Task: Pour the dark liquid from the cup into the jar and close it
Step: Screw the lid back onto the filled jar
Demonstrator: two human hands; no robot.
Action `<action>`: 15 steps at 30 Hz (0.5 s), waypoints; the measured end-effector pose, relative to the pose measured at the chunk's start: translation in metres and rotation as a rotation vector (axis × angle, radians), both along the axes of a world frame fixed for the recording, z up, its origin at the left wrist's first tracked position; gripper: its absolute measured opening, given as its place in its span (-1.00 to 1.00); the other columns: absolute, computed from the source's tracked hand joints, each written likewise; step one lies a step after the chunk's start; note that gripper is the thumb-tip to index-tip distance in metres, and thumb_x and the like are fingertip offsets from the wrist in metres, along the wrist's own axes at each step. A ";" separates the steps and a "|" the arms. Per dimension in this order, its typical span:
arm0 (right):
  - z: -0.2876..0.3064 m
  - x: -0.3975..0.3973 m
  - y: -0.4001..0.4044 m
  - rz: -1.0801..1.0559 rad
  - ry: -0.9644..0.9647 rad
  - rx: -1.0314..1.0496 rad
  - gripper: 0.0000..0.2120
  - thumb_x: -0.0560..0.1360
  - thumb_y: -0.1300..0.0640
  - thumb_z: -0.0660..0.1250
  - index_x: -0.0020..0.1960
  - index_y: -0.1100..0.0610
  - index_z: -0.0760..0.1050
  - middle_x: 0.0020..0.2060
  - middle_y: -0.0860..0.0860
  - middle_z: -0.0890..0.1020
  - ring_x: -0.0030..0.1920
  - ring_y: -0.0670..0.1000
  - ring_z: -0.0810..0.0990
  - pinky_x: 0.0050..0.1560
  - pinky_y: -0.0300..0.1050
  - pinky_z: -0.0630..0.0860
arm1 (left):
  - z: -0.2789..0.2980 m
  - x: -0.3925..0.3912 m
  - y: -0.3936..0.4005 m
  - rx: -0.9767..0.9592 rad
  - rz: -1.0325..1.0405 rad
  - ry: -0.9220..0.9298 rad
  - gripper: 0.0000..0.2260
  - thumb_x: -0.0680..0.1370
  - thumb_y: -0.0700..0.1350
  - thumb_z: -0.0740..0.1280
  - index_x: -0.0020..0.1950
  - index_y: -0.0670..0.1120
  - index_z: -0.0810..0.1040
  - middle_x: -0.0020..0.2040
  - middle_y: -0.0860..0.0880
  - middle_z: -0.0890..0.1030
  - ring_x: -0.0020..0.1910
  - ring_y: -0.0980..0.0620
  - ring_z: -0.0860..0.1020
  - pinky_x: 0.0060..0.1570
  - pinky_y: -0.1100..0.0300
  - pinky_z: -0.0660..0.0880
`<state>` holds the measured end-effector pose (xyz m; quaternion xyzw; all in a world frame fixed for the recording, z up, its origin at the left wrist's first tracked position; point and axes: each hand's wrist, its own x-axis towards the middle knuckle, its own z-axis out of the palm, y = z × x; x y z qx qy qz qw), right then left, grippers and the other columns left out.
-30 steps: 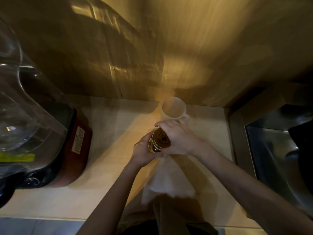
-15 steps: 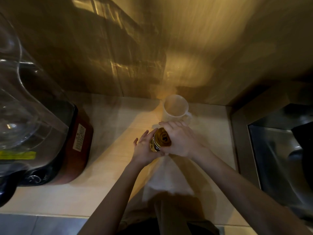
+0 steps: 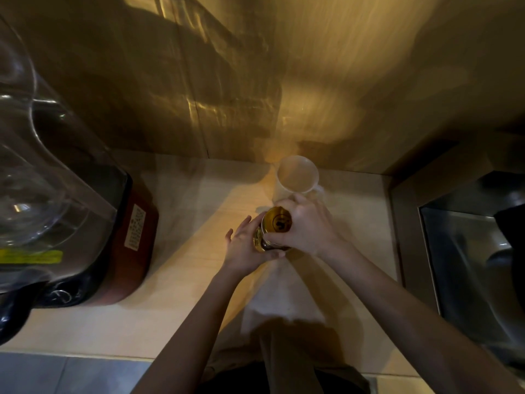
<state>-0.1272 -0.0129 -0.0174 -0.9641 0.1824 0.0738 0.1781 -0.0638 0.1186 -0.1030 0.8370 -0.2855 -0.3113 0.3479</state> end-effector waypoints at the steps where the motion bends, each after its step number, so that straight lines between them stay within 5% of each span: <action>1: 0.001 -0.001 -0.001 0.001 0.006 -0.009 -0.37 0.29 -0.24 0.43 0.26 0.04 0.45 0.11 0.05 0.53 0.13 0.10 0.50 0.20 0.01 0.35 | -0.001 0.000 0.000 -0.002 0.000 0.001 -0.12 0.19 0.27 0.37 0.45 0.08 0.16 0.49 -0.02 0.28 0.52 0.00 0.08 0.44 -0.10 -0.06; 15: -0.004 0.001 0.014 0.041 0.057 -0.188 -0.37 0.33 -0.29 0.34 0.24 0.08 0.42 0.11 0.08 0.53 0.11 0.14 0.52 0.17 0.08 0.29 | -0.001 0.000 0.000 0.002 0.001 0.002 -0.14 0.20 0.23 0.34 0.46 0.08 0.14 0.48 0.00 0.29 0.52 0.01 0.09 0.43 -0.10 -0.06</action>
